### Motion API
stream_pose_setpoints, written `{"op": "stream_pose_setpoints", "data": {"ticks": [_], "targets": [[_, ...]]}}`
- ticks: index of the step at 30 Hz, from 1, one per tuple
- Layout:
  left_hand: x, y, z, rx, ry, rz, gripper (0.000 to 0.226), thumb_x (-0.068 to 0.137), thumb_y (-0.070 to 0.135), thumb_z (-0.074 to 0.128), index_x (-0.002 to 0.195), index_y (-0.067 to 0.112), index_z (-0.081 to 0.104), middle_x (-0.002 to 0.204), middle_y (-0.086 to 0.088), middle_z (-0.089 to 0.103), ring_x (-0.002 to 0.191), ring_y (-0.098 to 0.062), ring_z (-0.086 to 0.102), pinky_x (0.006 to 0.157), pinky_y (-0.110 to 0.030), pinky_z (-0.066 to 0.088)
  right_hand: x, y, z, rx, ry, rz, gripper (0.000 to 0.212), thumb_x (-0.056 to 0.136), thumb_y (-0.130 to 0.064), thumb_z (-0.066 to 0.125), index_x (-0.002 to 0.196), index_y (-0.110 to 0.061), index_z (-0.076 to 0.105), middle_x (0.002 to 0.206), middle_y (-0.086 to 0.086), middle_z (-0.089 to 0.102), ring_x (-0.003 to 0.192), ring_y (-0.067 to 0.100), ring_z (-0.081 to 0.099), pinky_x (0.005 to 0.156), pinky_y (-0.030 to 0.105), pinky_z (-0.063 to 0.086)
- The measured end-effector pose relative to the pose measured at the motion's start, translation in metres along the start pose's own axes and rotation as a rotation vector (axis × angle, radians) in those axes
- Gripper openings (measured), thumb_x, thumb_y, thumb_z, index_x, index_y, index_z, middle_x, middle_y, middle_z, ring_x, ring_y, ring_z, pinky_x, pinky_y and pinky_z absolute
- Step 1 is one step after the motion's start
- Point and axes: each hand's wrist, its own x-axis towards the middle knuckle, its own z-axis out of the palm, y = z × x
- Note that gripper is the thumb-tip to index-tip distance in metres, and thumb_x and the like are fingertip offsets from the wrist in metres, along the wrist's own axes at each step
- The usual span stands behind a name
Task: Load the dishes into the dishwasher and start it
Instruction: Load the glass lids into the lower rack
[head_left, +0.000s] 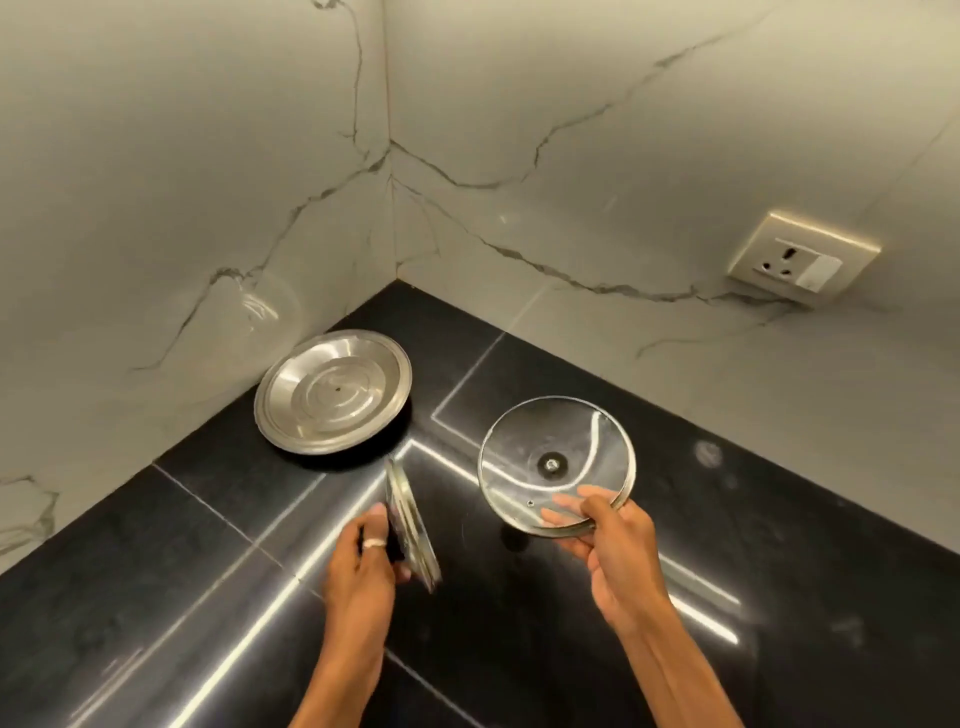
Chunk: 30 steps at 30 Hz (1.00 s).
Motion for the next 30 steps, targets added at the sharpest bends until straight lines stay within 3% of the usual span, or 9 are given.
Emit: {"op": "stream_pose_setpoints", "data": {"ticks": [3, 5, 9, 13, 17, 21, 23, 25, 30], "targets": [[-0.027, 0.0, 0.009, -0.232, -0.168, -0.045, 0.021, 0.104, 0.019, 0.049, 0.092, 0.017, 0.066, 0.083, -0.002, 0.067, 0.074, -0.011, 0.065, 0.061, -0.027, 0.055, -0.036, 0.004, -0.027, 0.132, 0.009, 0.026, 0.024, 0.089, 0.005, 0.054, 0.111, 0.008, 0.064, 0.098, 0.025, 0.074, 0.092, 0.039, 0.074, 0.073, 0.042, 0.061], [-0.04, -0.008, 0.014, -0.299, -0.255, -0.088, 0.021, 0.101, 0.012, 0.054, 0.09, 0.02, 0.07, 0.083, -0.001, 0.065, 0.076, -0.012, 0.061, 0.062, -0.025, 0.052, -0.057, 0.008, -0.045, 0.212, 0.013, 0.051, 0.028, 0.092, 0.004, 0.05, 0.116, 0.013, 0.061, 0.101, 0.025, 0.074, 0.094, 0.038, 0.074, 0.068, 0.036, 0.061], [-0.07, -0.028, 0.031, -0.287, -0.342, -0.168, 0.019, 0.096, 0.021, 0.059, 0.112, 0.02, 0.071, 0.104, -0.001, 0.072, 0.098, -0.017, 0.065, 0.08, -0.034, 0.05, -0.094, 0.017, -0.083, 0.331, 0.039, 0.047, 0.036, 0.093, 0.002, 0.047, 0.127, 0.011, 0.055, 0.108, 0.026, 0.073, 0.101, 0.039, 0.072, 0.07, 0.035, 0.061], [-0.108, -0.041, 0.048, -0.265, -0.431, -0.208, 0.017, 0.101, 0.02, 0.048, 0.104, 0.024, 0.064, 0.09, 0.006, 0.069, 0.079, -0.009, 0.063, 0.063, -0.023, 0.05, -0.132, 0.024, -0.13, 0.398, 0.073, 0.016, 0.04, 0.092, 0.004, 0.043, 0.131, 0.01, 0.051, 0.114, 0.029, 0.07, 0.104, 0.04, 0.071, 0.077, 0.04, 0.062], [-0.143, -0.05, 0.058, -0.246, -0.527, -0.219, 0.018, 0.1, 0.021, 0.052, 0.092, 0.024, 0.068, 0.091, -0.001, 0.068, 0.087, -0.02, 0.062, 0.079, -0.038, 0.049, -0.172, 0.032, -0.179, 0.441, 0.111, -0.013, 0.028, 0.089, 0.006, 0.041, 0.112, 0.002, 0.056, 0.119, 0.032, 0.067, 0.105, 0.043, 0.07, 0.08, 0.042, 0.062], [-0.197, -0.051, 0.067, -0.266, -0.68, -0.225, 0.029, 0.103, 0.011, 0.043, 0.082, 0.015, 0.062, 0.073, 0.001, 0.065, 0.063, -0.013, 0.063, 0.048, -0.022, 0.05, -0.214, 0.042, -0.226, 0.485, 0.126, -0.03, 0.031, 0.085, 0.009, 0.039, 0.108, 0.001, 0.057, 0.117, 0.031, 0.068, 0.102, 0.044, 0.071, 0.078, 0.042, 0.062], [-0.228, -0.059, 0.068, -0.276, -0.72, -0.231, 0.027, 0.102, 0.017, 0.046, 0.083, 0.017, 0.064, 0.079, 0.0, 0.066, 0.071, -0.016, 0.065, 0.052, -0.024, 0.052, -0.238, 0.05, -0.253, 0.526, 0.126, -0.053, 0.026, 0.085, 0.01, 0.037, 0.098, -0.001, 0.056, 0.118, 0.034, 0.066, 0.103, 0.045, 0.07, 0.082, 0.044, 0.062], [-0.259, -0.072, 0.067, -0.257, -0.728, -0.199, 0.027, 0.1, 0.02, 0.049, 0.082, 0.02, 0.069, 0.085, 0.0, 0.067, 0.077, -0.015, 0.066, 0.058, -0.027, 0.054, -0.261, 0.062, -0.281, 0.556, 0.131, -0.065, 0.03, 0.084, 0.01, 0.035, 0.101, 0.0, 0.057, 0.12, 0.038, 0.063, 0.107, 0.048, 0.068, 0.084, 0.044, 0.062], [-0.357, -0.12, 0.053, -0.221, -0.763, -0.154, 0.022, 0.09, 0.022, 0.059, 0.074, 0.024, 0.073, 0.08, 0.002, 0.066, 0.07, -0.012, 0.06, 0.049, -0.022, 0.048, -0.331, 0.097, -0.358, 0.583, 0.099, -0.092, 0.029, 0.083, 0.012, 0.034, 0.095, 0.004, 0.058, 0.126, 0.045, 0.054, 0.113, 0.052, 0.063, 0.077, 0.043, 0.062]]}}
